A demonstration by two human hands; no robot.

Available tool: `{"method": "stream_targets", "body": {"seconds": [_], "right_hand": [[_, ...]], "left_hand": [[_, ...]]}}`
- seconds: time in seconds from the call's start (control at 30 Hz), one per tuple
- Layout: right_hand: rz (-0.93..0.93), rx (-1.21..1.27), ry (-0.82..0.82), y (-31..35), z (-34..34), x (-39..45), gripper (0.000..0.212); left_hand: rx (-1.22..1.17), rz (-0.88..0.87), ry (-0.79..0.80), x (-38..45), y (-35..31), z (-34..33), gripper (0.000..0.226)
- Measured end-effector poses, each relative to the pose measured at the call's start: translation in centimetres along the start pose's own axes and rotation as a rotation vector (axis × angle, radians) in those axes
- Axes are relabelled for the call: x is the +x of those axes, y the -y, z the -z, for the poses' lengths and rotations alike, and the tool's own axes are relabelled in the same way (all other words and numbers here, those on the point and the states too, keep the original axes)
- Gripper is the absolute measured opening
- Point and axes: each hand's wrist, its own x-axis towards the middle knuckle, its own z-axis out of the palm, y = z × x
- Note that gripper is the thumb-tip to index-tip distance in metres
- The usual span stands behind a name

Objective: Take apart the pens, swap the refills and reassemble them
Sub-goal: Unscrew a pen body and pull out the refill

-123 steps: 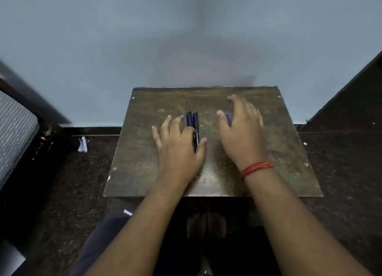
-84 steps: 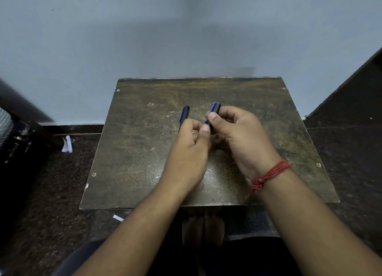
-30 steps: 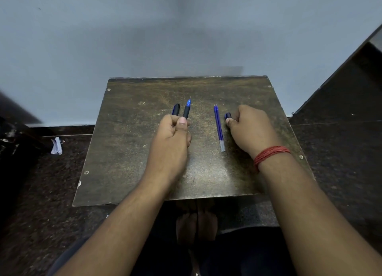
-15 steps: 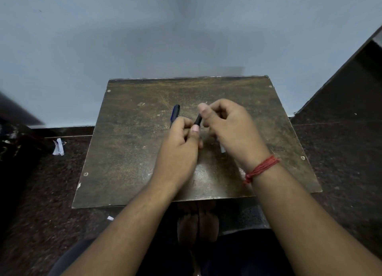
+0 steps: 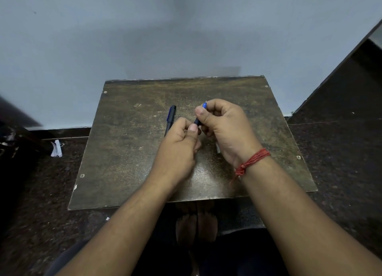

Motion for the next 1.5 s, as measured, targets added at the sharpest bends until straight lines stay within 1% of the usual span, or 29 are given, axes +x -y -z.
{"method": "stream_targets", "body": {"seconds": [0.13, 0.2, 0.27, 0.33, 0.43, 0.5, 0.67, 0.8, 0.87, 0.93, 1.0, 1.07, 1.2, 1.33, 1.5], "right_hand": [[0.014, 0.05, 0.088, 0.4, 0.4, 0.1, 0.012], [0.042, 0.057, 0.123, 0.6, 0.6, 0.2, 0.01], [0.045, 0.073, 0.143, 0.6, 0.7, 0.2, 0.009], [0.027, 0.086, 0.139, 0.4, 0.9, 0.1, 0.013], [0.075, 0.003, 0.04, 0.0, 1.1, 0.2, 0.021], [0.093, -0.038, -0.005, -0.2, 1.0, 0.2, 0.021], [0.013, 0.09, 0.042, -0.3, 0.6, 0.2, 0.011], [-0.028, 0.204, 0.1, 0.0, 0.8, 0.2, 0.023], [-0.059, 0.227, 0.106, 0.0, 0.8, 0.1, 0.023], [-0.051, 0.144, 0.057, 0.0, 0.6, 0.0, 0.02], [0.003, 0.027, -0.007, -0.2, 0.5, 0.0, 0.02], [0.034, -0.021, -0.033, -0.3, 0.5, 0.1, 0.017], [0.021, 0.014, -0.016, -0.2, 0.5, 0.1, 0.007], [-0.023, 0.106, 0.015, 0.1, 0.5, -0.1, 0.017], [0.014, 0.004, -0.038, 0.0, 0.4, -0.1, 0.018]], "left_hand": [[-0.213, 0.058, 0.092, -0.2, -0.6, 0.2, 0.031], [-0.275, 0.06, 0.124, -0.2, -0.8, 0.3, 0.033], [-0.3, 0.053, 0.124, -0.2, -0.8, 0.4, 0.033], [-0.277, 0.051, 0.094, -0.2, -0.7, 0.3, 0.033], [-0.207, 0.051, 0.045, -0.3, -0.7, 0.3, 0.033], [-0.192, 0.052, 0.032, -0.3, -0.6, 0.1, 0.032], [-0.182, 0.076, 0.029, -0.4, -0.5, -0.4, 0.031], [-0.203, 0.068, 0.024, -0.2, -0.2, -0.4, 0.032], [-0.204, 0.061, 0.027, -0.2, 0.0, -0.3, 0.032], [-0.2, 0.051, 0.041, -0.1, 0.2, -0.2, 0.032], [-0.202, 0.047, 0.052, -0.1, 0.3, -0.2, 0.033], [-0.207, 0.056, 0.05, -0.1, 0.3, -0.2, 0.033], [-0.243, 0.077, 0.035, -0.1, 0.2, -0.2, 0.031], [-0.269, 0.094, 0.015, -0.1, 0.1, -0.2, 0.03], [-0.243, 0.098, 0.01, -0.1, 0.1, -0.2, 0.034]]}}
